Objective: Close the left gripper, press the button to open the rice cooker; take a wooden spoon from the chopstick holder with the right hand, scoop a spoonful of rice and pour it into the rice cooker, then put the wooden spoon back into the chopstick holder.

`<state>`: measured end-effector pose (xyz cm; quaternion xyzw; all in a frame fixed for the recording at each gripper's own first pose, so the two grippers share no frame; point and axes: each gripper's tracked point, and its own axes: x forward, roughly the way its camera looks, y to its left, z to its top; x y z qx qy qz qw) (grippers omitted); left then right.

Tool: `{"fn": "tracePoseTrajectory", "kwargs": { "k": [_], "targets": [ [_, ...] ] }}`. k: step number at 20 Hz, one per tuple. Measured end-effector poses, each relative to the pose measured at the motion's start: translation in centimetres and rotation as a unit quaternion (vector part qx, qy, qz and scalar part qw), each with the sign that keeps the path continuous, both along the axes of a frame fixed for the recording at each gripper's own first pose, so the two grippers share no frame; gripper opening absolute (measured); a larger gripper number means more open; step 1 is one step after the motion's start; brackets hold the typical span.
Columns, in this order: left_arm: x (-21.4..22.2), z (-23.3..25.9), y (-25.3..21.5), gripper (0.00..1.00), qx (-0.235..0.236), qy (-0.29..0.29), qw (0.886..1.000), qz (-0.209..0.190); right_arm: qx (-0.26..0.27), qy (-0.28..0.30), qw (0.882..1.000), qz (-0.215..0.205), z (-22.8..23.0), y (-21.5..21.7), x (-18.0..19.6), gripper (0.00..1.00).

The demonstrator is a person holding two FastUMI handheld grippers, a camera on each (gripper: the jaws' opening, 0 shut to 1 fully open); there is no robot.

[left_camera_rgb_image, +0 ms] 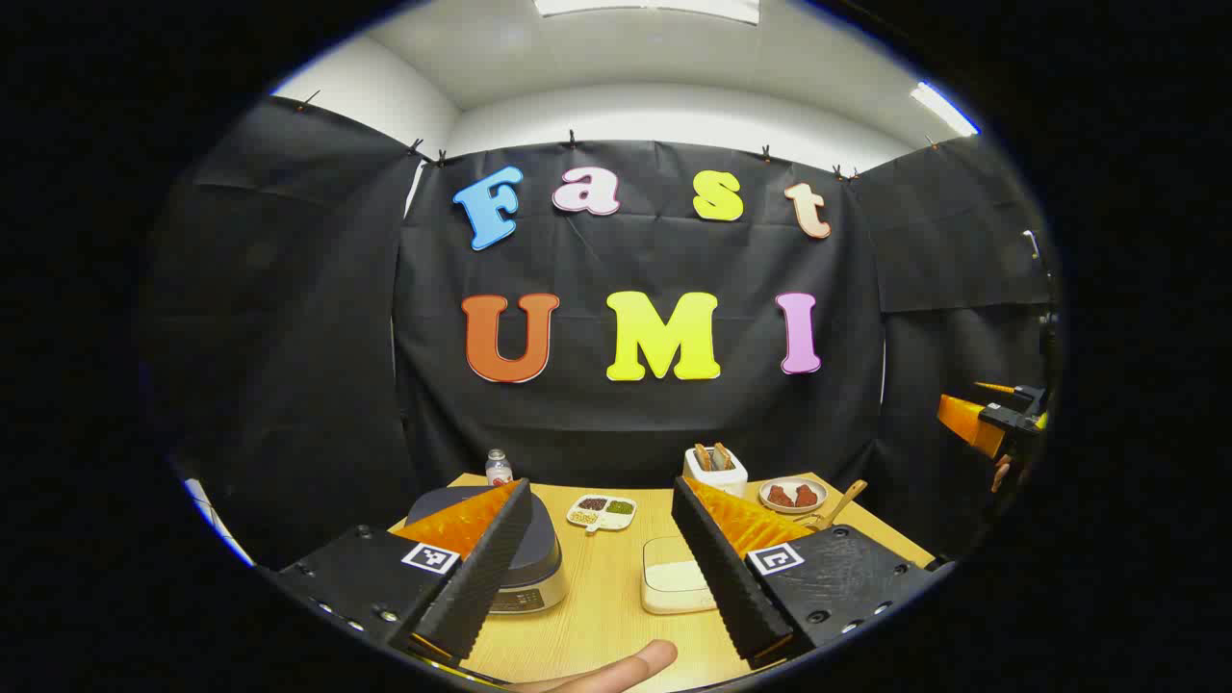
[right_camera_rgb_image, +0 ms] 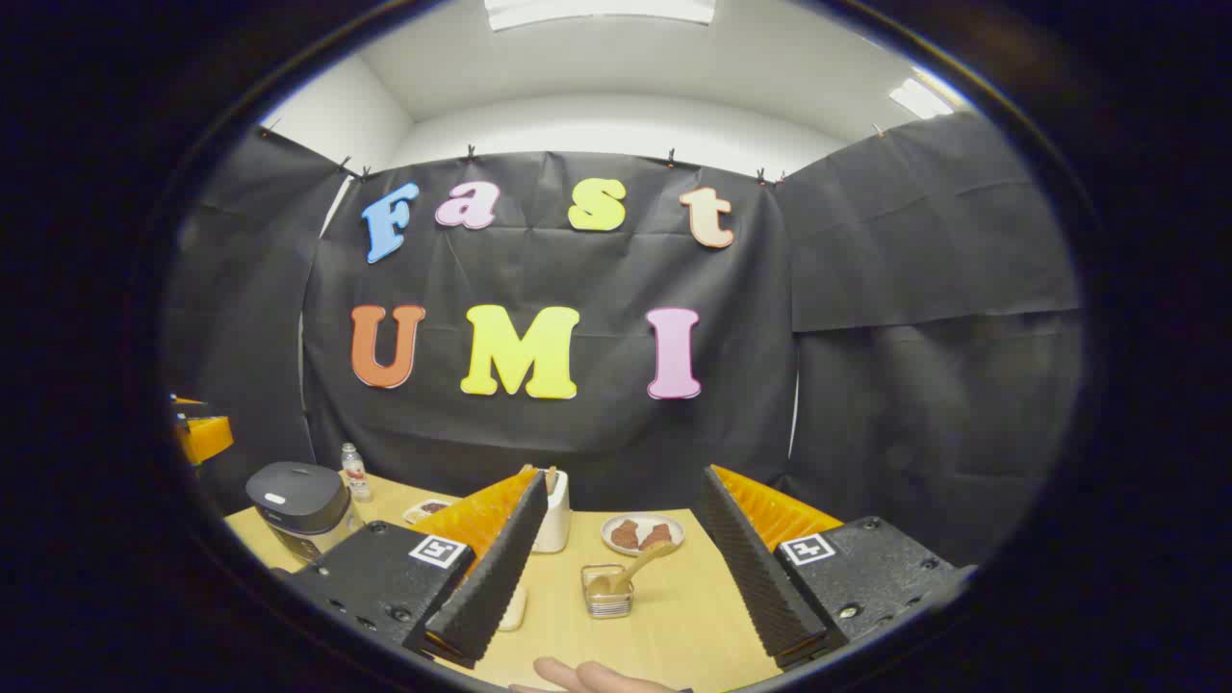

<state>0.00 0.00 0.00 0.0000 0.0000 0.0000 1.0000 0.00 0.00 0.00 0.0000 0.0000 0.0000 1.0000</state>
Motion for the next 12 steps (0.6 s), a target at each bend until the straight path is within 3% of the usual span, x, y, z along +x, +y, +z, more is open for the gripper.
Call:
{"fn": "tracePoseTrajectory", "kwargs": {
  "k": [6, 12],
  "targets": [
    [-0.23, -0.13, 0.7, 0.94, 0.003, -0.004, 1.0, 0.01, -0.001, 0.007, 1.0, 0.021, -0.99, 0.65, -0.39, 1.0],
    [0.3, -0.25, 0.58, 0.94, 0.006, -0.002, 1.0, -0.001, 0.002, -0.006, 1.0, 0.007, -1.11, -0.3, -0.65, 0.98]
  ]
}}
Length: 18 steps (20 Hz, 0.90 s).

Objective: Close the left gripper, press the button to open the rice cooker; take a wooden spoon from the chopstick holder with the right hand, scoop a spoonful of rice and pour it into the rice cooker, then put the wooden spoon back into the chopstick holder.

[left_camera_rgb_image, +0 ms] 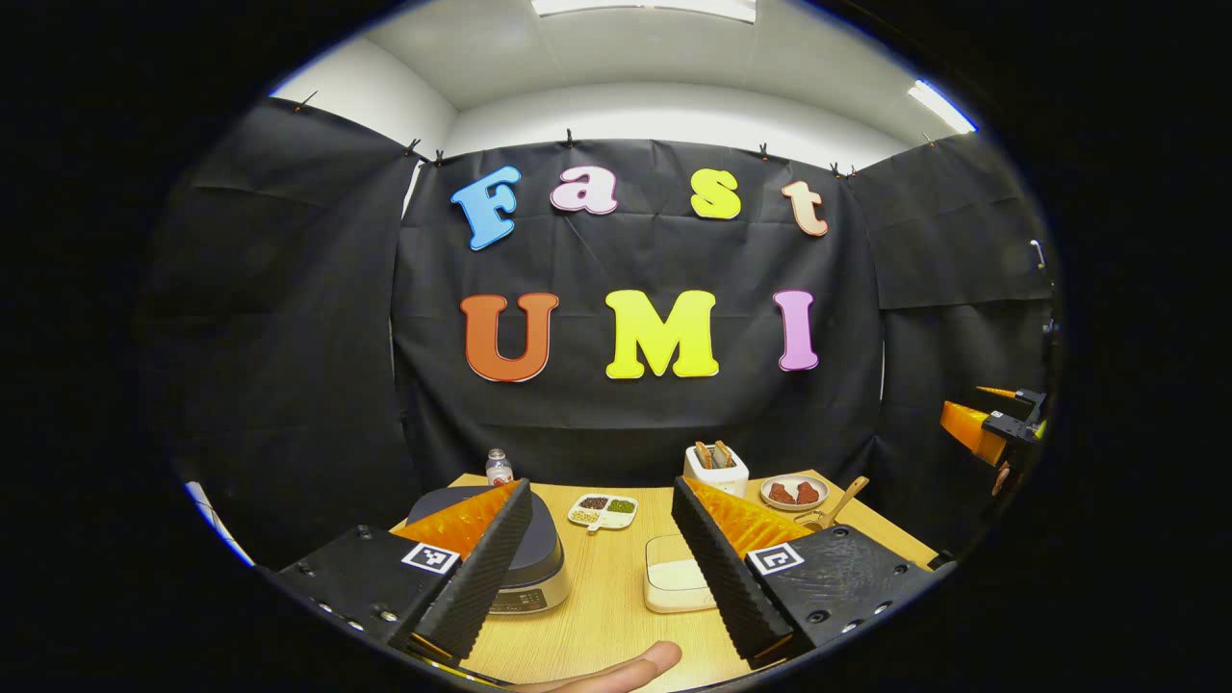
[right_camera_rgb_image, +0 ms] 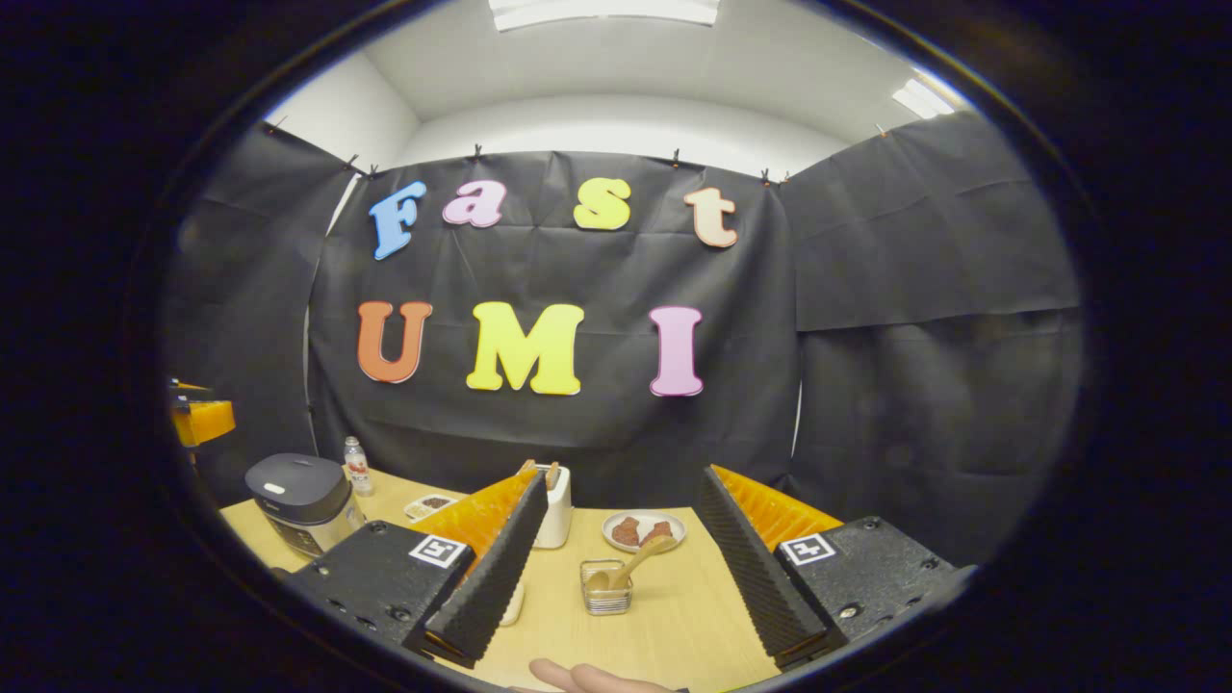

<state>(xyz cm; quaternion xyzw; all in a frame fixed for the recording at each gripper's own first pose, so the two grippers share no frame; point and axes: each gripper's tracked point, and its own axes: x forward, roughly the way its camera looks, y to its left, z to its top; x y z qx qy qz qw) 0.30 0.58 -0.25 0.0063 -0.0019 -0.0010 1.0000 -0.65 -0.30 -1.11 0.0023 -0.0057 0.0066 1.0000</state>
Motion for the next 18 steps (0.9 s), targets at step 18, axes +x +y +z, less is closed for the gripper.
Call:
{"fn": "tracePoseTrajectory", "kwargs": {
  "k": [18],
  "targets": [
    [6.2, -6.4, 13.8, 0.92, 0.025, 0.077, 0.988, 0.128, 0.04, -0.01, 0.998, 0.042, -2.3, 0.6, -5.3, 1.0]
  ]
}}
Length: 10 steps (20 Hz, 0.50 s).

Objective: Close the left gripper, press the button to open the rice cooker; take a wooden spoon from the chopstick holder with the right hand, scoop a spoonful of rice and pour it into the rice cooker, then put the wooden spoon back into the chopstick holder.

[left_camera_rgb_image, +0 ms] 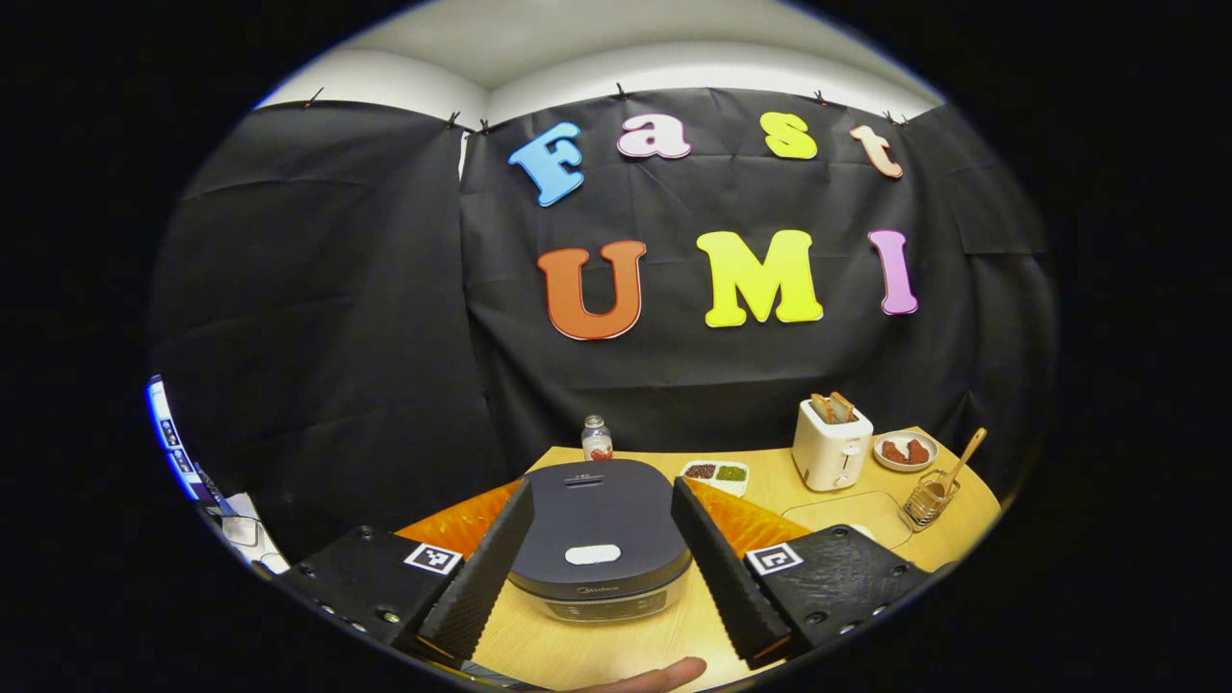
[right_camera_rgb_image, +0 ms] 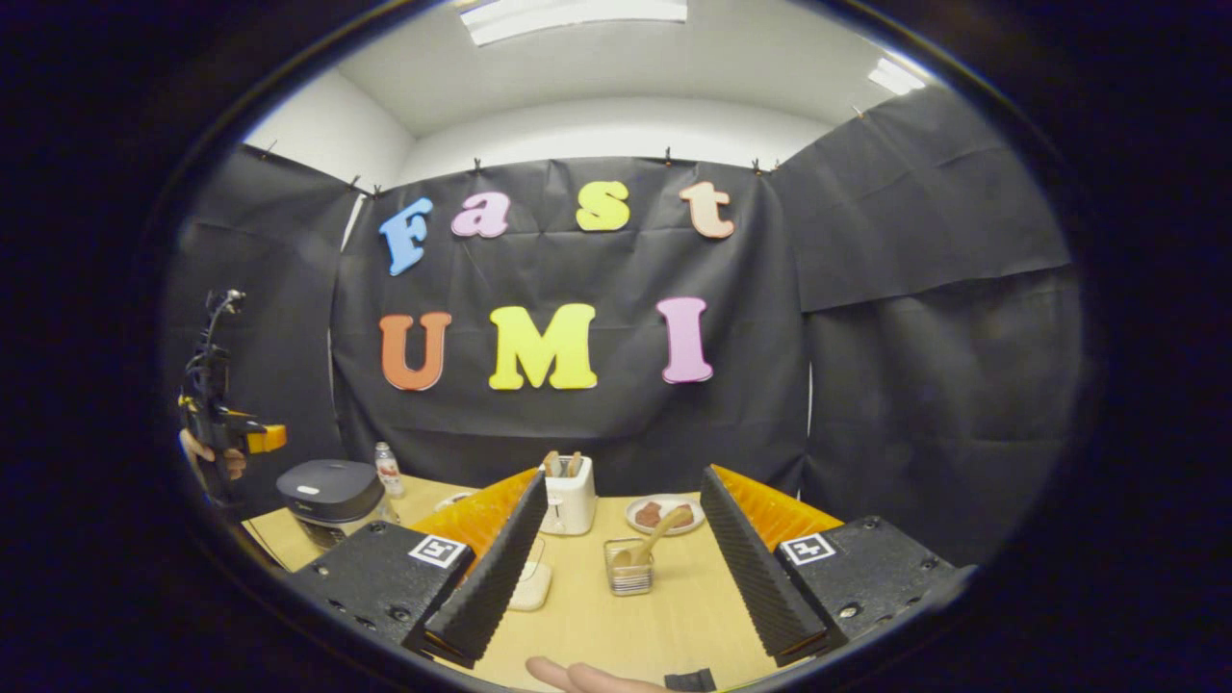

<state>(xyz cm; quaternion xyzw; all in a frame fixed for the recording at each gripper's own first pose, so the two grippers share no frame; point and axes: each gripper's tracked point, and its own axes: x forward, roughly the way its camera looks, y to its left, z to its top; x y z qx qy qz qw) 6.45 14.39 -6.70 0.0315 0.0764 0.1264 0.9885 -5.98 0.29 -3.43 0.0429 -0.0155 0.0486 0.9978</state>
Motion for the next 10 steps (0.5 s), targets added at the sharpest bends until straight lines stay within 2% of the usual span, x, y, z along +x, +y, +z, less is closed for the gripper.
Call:
{"fn": "tracePoseTrajectory", "kwargs": {
  "k": [2, 3, 4, 5, 6, 7, 8, 9, 10],
  "targets": [
    [0.8, -1.7, 1.2, 0.79, -0.021, 0.024, 0.999, 0.003, 0.002, -0.02, 1.0, 0.002, 0.4, -0.1, -0.9, 0.98],
    [1.1, -2.3, 1.6, 0.66, -0.034, 0.033, 0.999, 0.003, 0.001, -0.031, 1.0, 0.0, 0.6, -0.2, -1.3, 1.0],
    [1.2, -2.7, 2.1, 0.6, -0.045, 0.041, 0.998, 0.005, -0.001, -0.041, 0.999, -0.002, 0.7, -0.3, -1.7, 1.0],
    [1.3, -3.3, 2.5, 0.49, -0.055, 0.048, 0.997, 0.007, -0.004, -0.048, 0.999, -0.003, 0.8, -0.2, -2.0, 0.98],
    [1.6, -4.0, 2.8, 0.44, -0.065, 0.059, 0.996, 0.01, -0.007, -0.051, 0.999, -0.002, 0.6, 0.0, -2.3, 1.0],
    [1.8, -4.8, 3.1, 0.33, -0.072, 0.068, 0.995, 0.011, -0.011, -0.052, 0.999, -0.006, 0.3, 0.0, -2.5, 1.0],
    [2.1, -5.7, 3.2, 0.27, -0.083, 0.078, 0.993, 0.012, -0.017, -0.055, 0.998, -0.011, 0.2, -0.2, -2.6, 1.0],
    [2.6, -6.4, 3.3, 0.14, -0.088, 0.086, 0.992, 0.014, -0.022, -0.057, 0.998, -0.01, -0.1, 0.1, -2.8, 1.0],
    [2.8, -7.2, 3.4, 0.1, -0.099, 0.099, 0.99, 0.013, -0.024, -0.055, 0.998, -0.003, -0.6, 0.8, -2.8, 1.0]
  ]
}}
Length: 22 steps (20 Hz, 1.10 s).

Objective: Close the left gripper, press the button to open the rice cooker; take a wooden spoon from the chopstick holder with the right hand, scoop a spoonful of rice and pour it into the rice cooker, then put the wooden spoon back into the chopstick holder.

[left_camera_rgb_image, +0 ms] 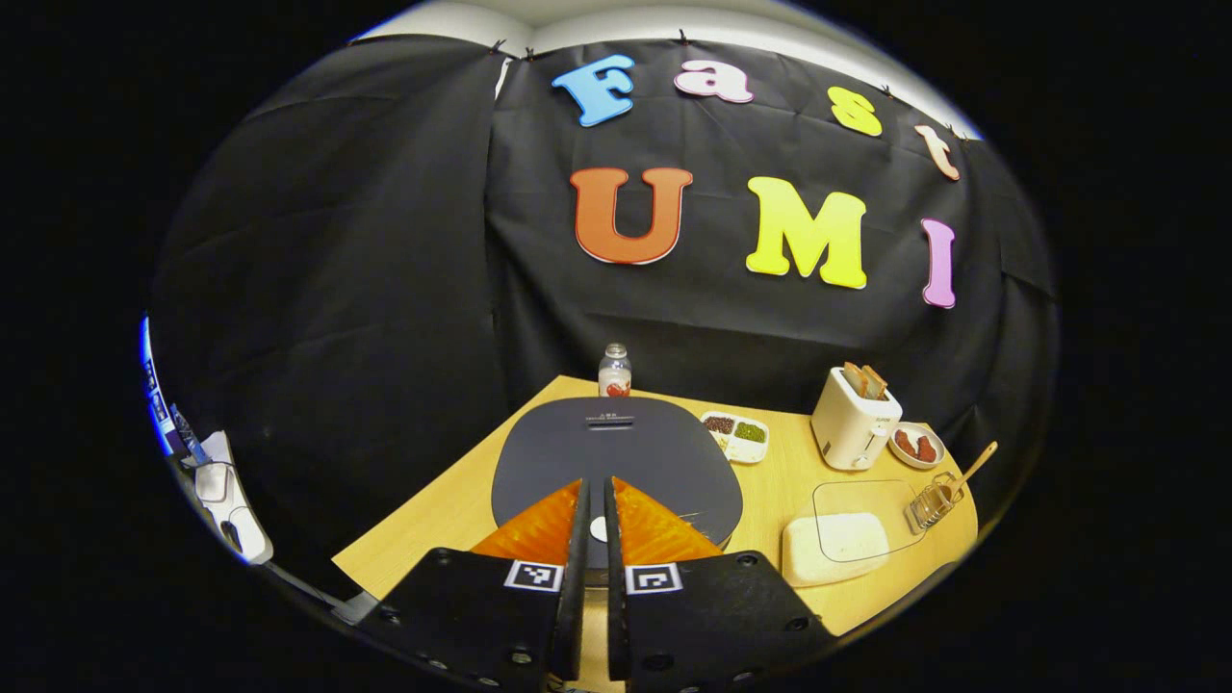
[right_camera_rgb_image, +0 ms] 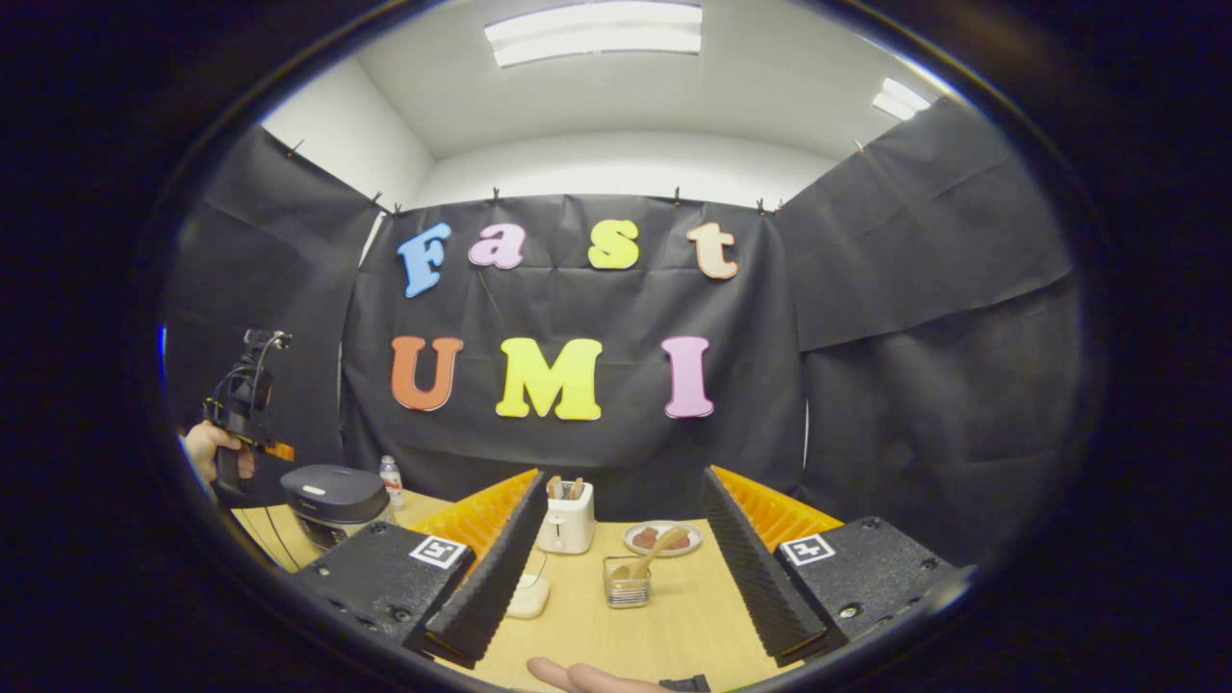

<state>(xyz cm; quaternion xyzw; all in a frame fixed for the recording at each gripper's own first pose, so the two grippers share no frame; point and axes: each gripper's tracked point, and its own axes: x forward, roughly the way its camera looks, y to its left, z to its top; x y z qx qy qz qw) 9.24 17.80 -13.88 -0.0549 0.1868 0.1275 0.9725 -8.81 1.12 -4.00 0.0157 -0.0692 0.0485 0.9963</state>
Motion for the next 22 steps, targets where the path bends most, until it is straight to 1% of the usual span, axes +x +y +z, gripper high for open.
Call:
{"fn": "tracePoseTrajectory", "kwargs": {
  "k": [1, 3, 5, 6, 7, 9, 10, 11, 14, 15, 16, 17, 18, 20, 22],
  "targets": [
    [0.3, -1.2, -0.1, 0.0, -0.009, 0.016, 1.0, 0.0, 0.001, 0.004, 1.0, 0.007, -0.5, 0.5, 0.0, 0.99],
    [0.8, -2.9, 0.3, 0.01, -0.016, 0.04, 0.999, 0.012, 0.004, 0.013, 1.0, 0.019, -1.3, 1.1, 0.0, 0.99],
    [1.1, -4.1, -0.3, 0.0, -0.027, 0.058, 0.998, 0.006, 0.006, 0.015, 1.0, 0.021, -2.0, 1.1, 0.5, 0.98],
    [1.4, -4.2, -0.3, 0.0, -0.022, 0.059, 0.998, 0.006, 0.005, 0.018, 1.0, 0.019, -2.5, 1.0, 0.9, 1.0],
    [1.7, -4.1, -0.4, 0.0, -0.02, 0.059, 0.998, 0.003, 0.004, 0.026, 1.0, 0.018, -3.0, 0.9, 1.3, 0.98],
    [2.1, -4.4, -1.5, 0.0, -0.028, 0.064, 0.998, -0.012, 0.003, 0.046, 0.999, 0.02, -4.1, 1.1, 1.9, 0.99],
    [2.1, -4.5, -1.5, 0.0, -0.023, 0.066, 0.998, -0.01, 0.005, 0.053, 0.998, 0.022, -4.5, 1.1, 2.1, 1.0],
    [2.6, -4.7, -1.5, 0.0, -0.014, 0.063, 0.998, -0.013, 0.008, 0.058, 0.998, 0.021, -4.6, 1.0, 2.3, 0.99],
    [2.2, -5.5, -1.7, 0.0, -0.006, 0.086, 0.996, -0.021, 0.009, 0.066, 0.998, 0.014, -5.3, 0.3, 2.9, 1.0],
    [2.2, -5.5, -1.6, 0.0, -0.017, 0.09, 0.996, -0.017, 0.01, 0.068, 0.998, 0.011, -5.4, 0.1, 3.0, 0.99],
    [2.2, -5.3, -1.6, 0.0, -0.025, 0.088, 0.996, -0.014, 0.011, 0.07, 0.997, 0.008, -5.5, -0.1, 3.2, 0.99],
    [1.9, -5.7, -1.6, 0.0, -0.034, 0.097, 0.995, -0.015, 0.012, 0.074, 0.997, 0.008, -5.7, -0.2, 3.2, 1.0],
    [2.0, -5.2, -1.4, 0.0, -0.035, 0.085, 0.996, -0.016, 0.014, 0.078, 0.997, 0.009, -6.0, 0.0, 3.2, 1.0],
    [2.3, -5.8, -1.6, 0.0, -0.046, 0.085, 0.995, -0.016, 0.016, 0.087, 0.996, 0.014, -6.6, 0.2, 3.2, 1.0],
    [2.2, -5.6, -1.6, 0.0, -0.045, 0.079, 0.996, -0.01, 0.014, 0.094, 0.995, 0.016, -7.1, 0.3, 3.2, 0.99]
  ]
}}
